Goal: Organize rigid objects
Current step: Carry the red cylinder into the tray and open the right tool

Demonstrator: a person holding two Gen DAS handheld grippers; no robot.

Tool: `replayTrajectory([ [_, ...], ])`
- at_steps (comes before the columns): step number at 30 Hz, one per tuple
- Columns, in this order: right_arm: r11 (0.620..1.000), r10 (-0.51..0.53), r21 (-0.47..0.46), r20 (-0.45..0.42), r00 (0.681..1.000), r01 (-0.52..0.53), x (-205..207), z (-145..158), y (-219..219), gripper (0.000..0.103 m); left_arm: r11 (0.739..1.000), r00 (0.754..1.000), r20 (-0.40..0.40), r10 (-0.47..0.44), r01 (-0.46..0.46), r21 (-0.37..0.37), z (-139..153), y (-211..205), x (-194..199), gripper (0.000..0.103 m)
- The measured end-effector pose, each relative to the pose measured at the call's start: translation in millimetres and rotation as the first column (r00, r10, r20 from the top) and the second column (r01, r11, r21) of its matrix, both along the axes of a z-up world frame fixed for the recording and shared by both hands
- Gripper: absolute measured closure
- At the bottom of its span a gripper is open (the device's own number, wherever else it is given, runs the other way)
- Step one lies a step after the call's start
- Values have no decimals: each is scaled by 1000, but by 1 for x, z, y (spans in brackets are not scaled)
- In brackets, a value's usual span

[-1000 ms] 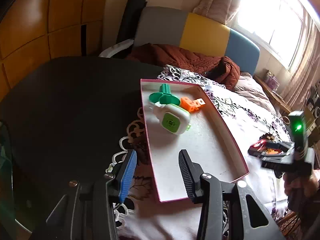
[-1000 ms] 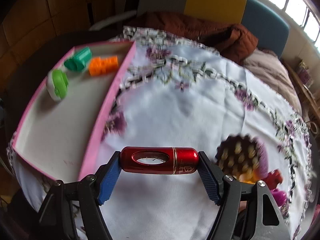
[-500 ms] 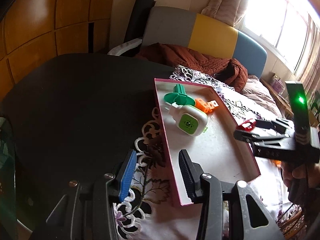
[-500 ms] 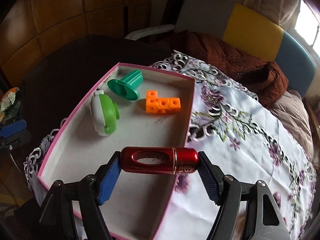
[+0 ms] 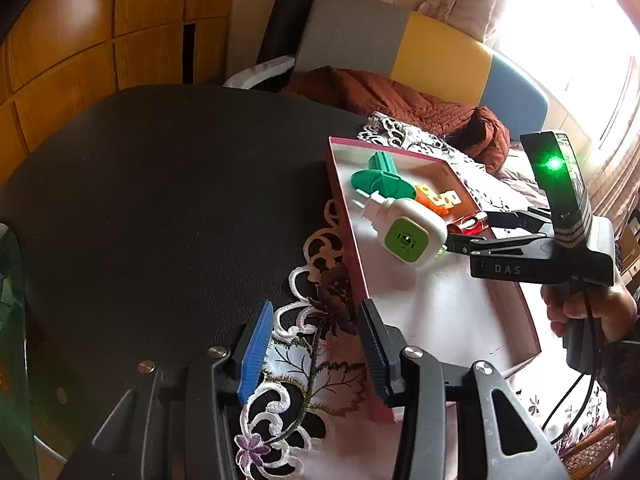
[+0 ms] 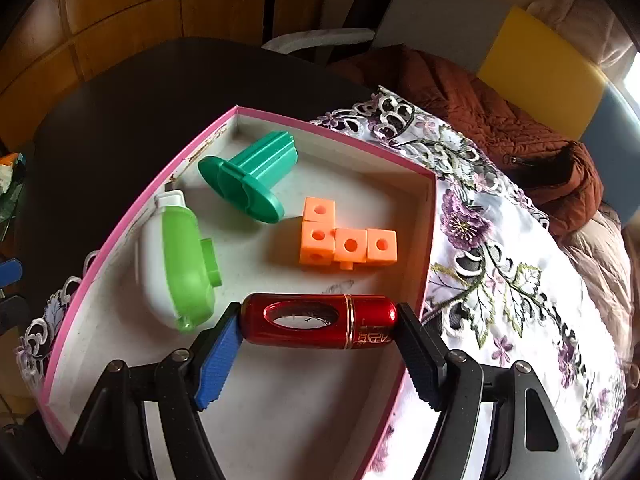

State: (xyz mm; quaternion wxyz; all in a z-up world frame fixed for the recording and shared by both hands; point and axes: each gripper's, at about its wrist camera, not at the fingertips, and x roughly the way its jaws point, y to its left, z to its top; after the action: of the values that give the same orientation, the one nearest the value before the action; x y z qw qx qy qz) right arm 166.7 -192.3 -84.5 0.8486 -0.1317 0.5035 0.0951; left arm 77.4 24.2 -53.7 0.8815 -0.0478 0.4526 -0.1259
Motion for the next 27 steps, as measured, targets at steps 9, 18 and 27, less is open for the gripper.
replayTrajectory([
  [9,1000,16,-22,-26,1000,-16,24,-11,3,28,999,999,-33,34,-35,-12,-4,5,13,59],
  [18,997,-46,60,-70,996,51,38,-16,-3,28,998,999,-15,43,-43,-40,5,7,10,59],
  [27,988,-92,123,-10,996,93,17,4,-8,19,999,998,24,50,-50,-17,13,10,-7,59],
])
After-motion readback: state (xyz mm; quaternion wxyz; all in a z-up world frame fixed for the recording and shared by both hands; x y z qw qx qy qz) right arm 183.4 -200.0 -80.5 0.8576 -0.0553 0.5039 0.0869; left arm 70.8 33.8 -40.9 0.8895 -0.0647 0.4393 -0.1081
